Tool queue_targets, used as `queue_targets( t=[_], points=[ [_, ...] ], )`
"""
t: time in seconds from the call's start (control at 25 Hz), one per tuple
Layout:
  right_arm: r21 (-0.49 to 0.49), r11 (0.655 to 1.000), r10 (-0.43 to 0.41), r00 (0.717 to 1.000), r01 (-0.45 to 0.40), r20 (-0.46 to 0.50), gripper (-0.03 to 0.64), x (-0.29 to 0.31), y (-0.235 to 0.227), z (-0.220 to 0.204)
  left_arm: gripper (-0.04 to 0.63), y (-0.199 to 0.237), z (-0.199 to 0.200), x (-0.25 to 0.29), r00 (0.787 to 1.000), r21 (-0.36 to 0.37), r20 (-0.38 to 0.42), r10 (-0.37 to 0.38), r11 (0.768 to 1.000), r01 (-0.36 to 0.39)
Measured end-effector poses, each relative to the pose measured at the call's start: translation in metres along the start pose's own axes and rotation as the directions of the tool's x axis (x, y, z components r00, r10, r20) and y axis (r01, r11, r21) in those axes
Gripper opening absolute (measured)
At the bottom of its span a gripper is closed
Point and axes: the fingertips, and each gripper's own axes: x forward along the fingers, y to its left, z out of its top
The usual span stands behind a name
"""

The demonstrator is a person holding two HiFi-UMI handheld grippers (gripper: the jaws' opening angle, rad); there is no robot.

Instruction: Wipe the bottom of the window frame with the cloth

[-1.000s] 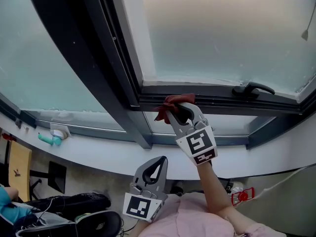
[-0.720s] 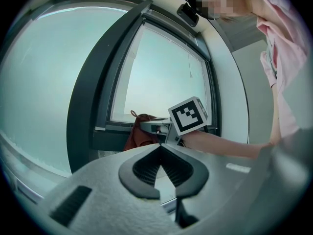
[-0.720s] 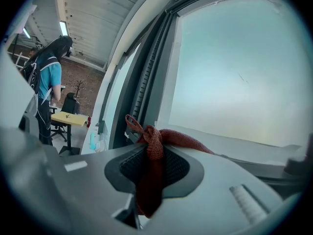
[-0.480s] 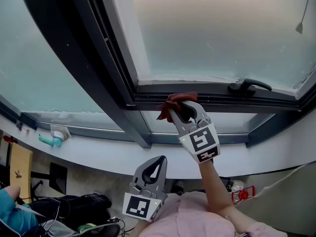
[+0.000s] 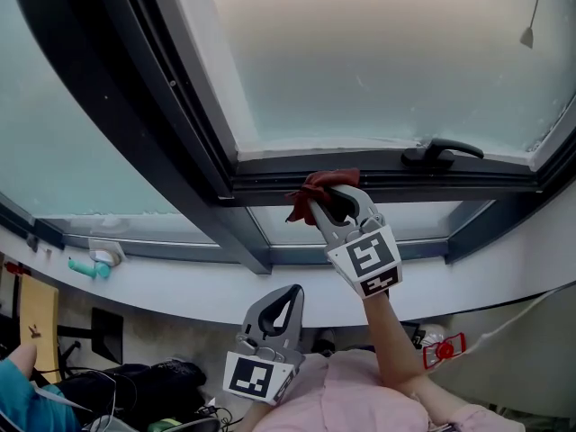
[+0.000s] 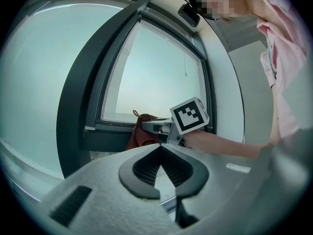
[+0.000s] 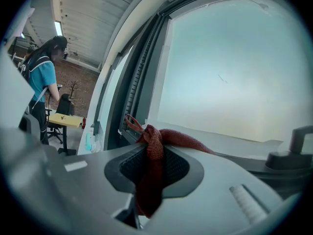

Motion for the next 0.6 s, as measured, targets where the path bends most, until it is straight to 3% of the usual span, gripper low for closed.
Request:
queue_targets(
  t=[0.28,0.48,0.6],
  points=[
    [0.013,1.000,-0.027,1.000,0.027,0.006,0.075,-0.009,-0.011,-0.003,-0.003,-0.005,-0.007,0.003,0.999,0.014,-0.033,-0.021,1.000,0.021],
    [0.025,0.999,-0.046,0.999,0.045,0.007,0.075,-0.016,-0.019,-0.005,-0.003,-0.007,0.000,0.007,1.000,-0.010,0.007,-0.021,1.000,0.021],
    [0.032,0.998,-0.056,0.998,0.056,0.011,0.075,-0.019,-0.023,-0.005,-0.003,-0.008,-0.007,0.006,0.999,0.008,-0.034,-0.033,0.999,0.033]
  ],
)
